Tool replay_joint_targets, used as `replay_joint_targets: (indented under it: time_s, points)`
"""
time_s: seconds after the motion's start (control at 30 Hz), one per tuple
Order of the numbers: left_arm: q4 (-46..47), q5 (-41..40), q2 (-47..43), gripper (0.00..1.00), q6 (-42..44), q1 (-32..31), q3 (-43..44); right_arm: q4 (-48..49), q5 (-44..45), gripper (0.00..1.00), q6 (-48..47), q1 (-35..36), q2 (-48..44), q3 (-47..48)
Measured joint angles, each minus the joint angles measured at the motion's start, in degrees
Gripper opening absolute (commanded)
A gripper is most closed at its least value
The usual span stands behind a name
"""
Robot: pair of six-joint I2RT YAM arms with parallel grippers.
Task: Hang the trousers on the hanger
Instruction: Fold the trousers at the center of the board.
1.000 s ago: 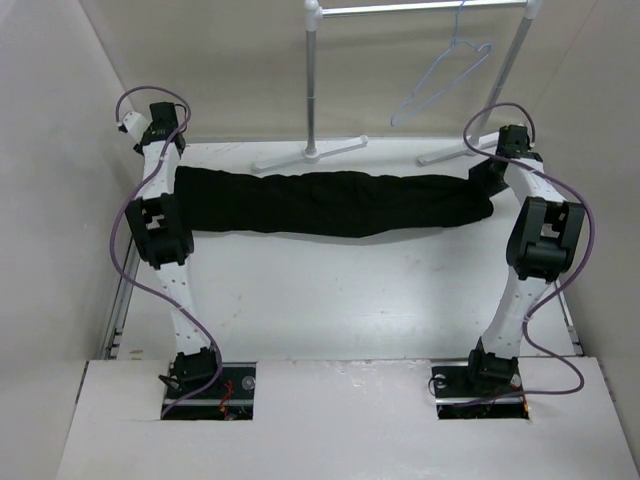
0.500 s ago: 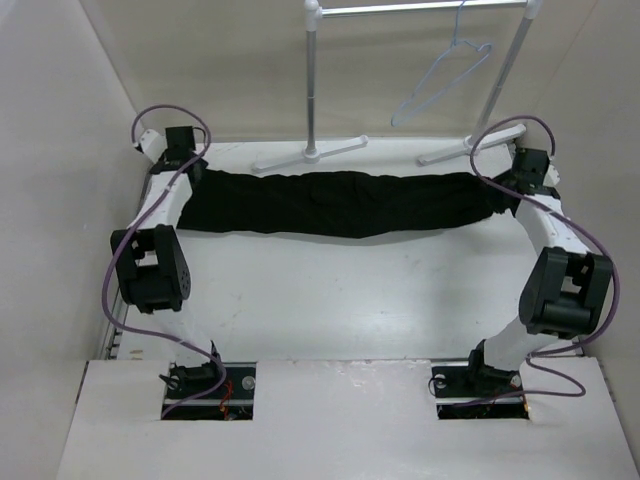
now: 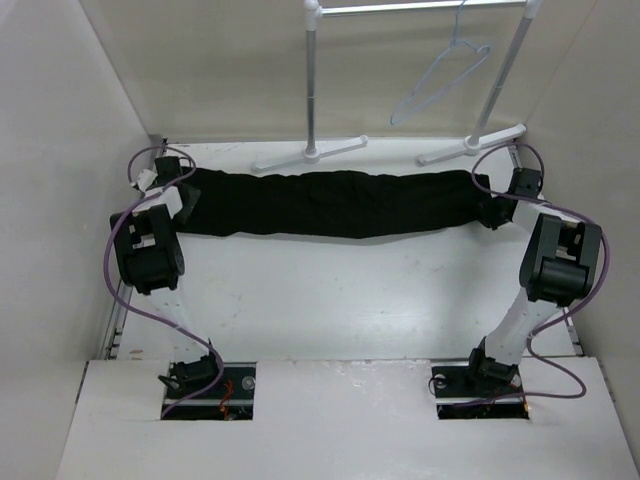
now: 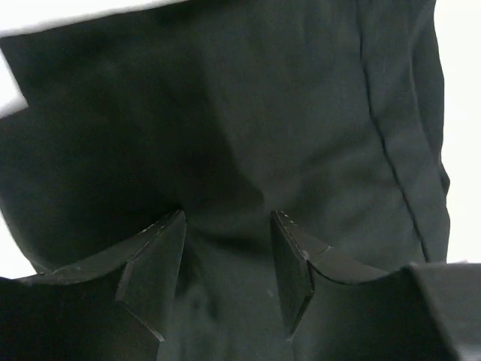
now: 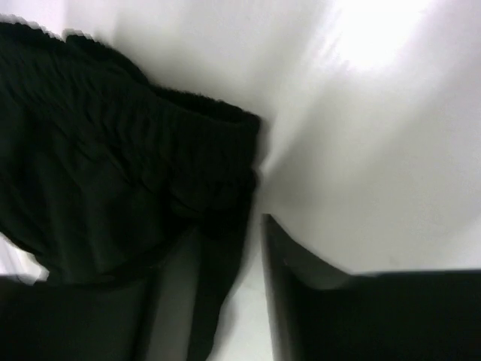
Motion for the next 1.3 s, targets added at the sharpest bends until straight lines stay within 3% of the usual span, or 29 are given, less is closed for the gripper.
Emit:
replay_joint_targets:
  time_s: [0.07,0.17,0.3,0.53,0.6,0.67,0.73,0.8,0.9,1.03,1.17,1.27,1.3]
  points:
    - [0.68,0.28,0.04,0.45,-0.33,1.49,-0.59,0.63,-0.35,0.13,0.98,0.02,1.01,0.61]
    - [2.45,0.44,-1.09,0.45,-0.68,2.86,-2.80,0.46,0.31,0.07,2.27,-0.02,0.48,-0.31]
    - [3.28,-1.29,-5.81,0.45,-0.76,4.52,-9.38,0.04,2.21,0.05,2.84,-0.66,-4.20,-5.55]
    - [-2.80,-8.00,-18.08,0.44,-0.83,6.73,-22.03,-2.73,6.21,0.06,3.63,-5.79,-24.61,-22.43]
    - [-5.90,-10.38,-21.90,0.46,-0.83,6.80,-24.35,-3.74,7.39,0.19,3.65,-6.21,-30.23,-26.25]
    - [-8.24,-12.17,-25.90,0.47,-0.83,6.75,-26.03,-4.72,8.02,0.49,3.61,-6.40,-36.06,-30.18]
    - [-10.25,-13.73,-29.88,0.47,-0.83,6.05,-26.80,-6.21,8.33,0.71,2.86,-6.78,-41.00,-33.00]
    - [-11.15,-14.84,-32.94,0.47,-0.83,4.48,-26.80,-7.63,8.44,0.82,2.14,-7.37,-43.17,-33.48]
    - [-12.39,-15.39,-36.81,0.47,-0.79,-0.15,-26.67,-8.11,8.44,0.86,1.70,-8.02,-44.26,-33.48]
    - [-13.35,-15.32,-41.59,0.48,-0.72,-6.78,-26.67,-7.21,8.31,0.86,1.75,-10.38,-44.39,-34.21]
    - [-13.64,-14.88,-45.70,0.48,-0.74,-12.63,-26.88,-4.24,5.81,0.81,1.92,-11.61,-35.52,-33.31]
    - [-13.79,-14.10,-48.19,0.48,-0.72,-15.96,-28.04,-0.35,3.76,0.67,2.51,-11.69,-30.47,-31.39]
    - [-13.97,-13.86,-48.98,0.48,-0.74,-16.81,-28.61,0.70,3.19,0.56,2.67,-11.67,-29.18,-31.01]
